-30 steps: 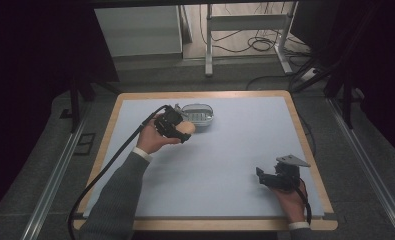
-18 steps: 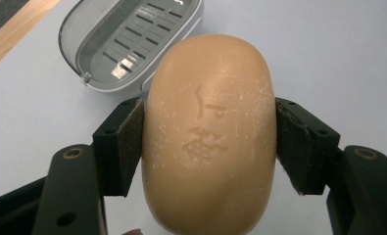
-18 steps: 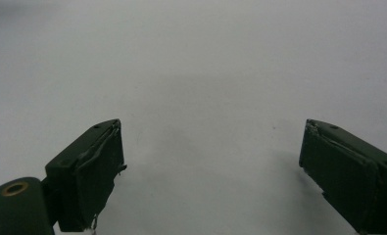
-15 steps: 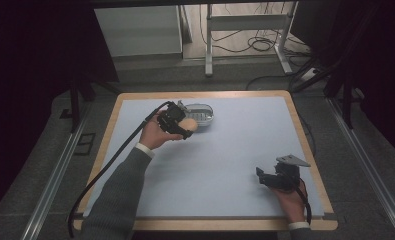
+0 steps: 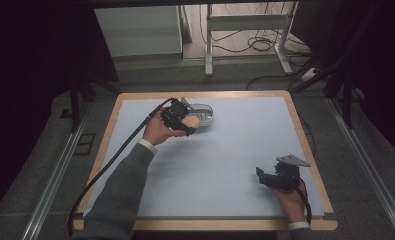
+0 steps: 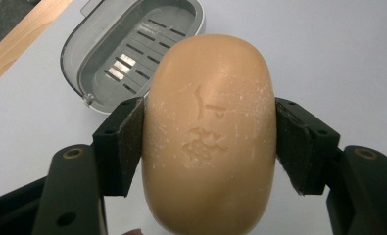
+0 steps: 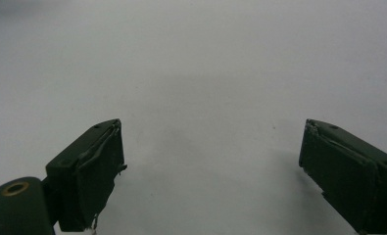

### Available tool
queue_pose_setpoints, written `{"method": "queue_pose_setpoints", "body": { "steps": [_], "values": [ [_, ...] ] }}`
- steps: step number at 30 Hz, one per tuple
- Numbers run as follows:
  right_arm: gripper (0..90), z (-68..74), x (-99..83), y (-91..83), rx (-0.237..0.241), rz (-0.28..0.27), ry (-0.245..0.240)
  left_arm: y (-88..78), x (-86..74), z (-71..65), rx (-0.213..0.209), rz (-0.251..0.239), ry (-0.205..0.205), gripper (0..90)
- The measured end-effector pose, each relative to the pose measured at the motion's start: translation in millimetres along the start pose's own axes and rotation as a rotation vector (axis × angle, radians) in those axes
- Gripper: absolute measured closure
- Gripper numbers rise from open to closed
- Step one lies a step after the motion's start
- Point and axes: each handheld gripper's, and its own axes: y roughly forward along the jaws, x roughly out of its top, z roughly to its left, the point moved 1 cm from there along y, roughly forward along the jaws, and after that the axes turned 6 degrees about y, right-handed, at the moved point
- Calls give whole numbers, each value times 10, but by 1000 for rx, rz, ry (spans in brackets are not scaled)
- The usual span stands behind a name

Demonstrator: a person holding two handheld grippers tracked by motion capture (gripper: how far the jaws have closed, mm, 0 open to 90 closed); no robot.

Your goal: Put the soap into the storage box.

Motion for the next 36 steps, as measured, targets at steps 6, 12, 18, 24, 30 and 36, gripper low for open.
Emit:
{"method": "queue_pose_setpoints", "body": {
  "steps": [6,12,18,24,30,36],
  "values": [
    [97,-1,0,2,-1,0,1,65,17,31,-5,10,-2,325],
    [97,5,0,5,-3,2,1,127,60,115,-13,10,-13,324],
    [97,0,3,13,-6,12,4,161,115,195,-9,14,-20,324],
    [97,-3,3,17,-7,12,6,199,169,273,-7,24,-22,325],
    [110,-4,1,0,-14,-1,10,222,199,312,-11,27,-28,325],
    [109,2,-1,-4,-12,-6,4,250,241,374,-9,31,-42,325]
  ]
}}
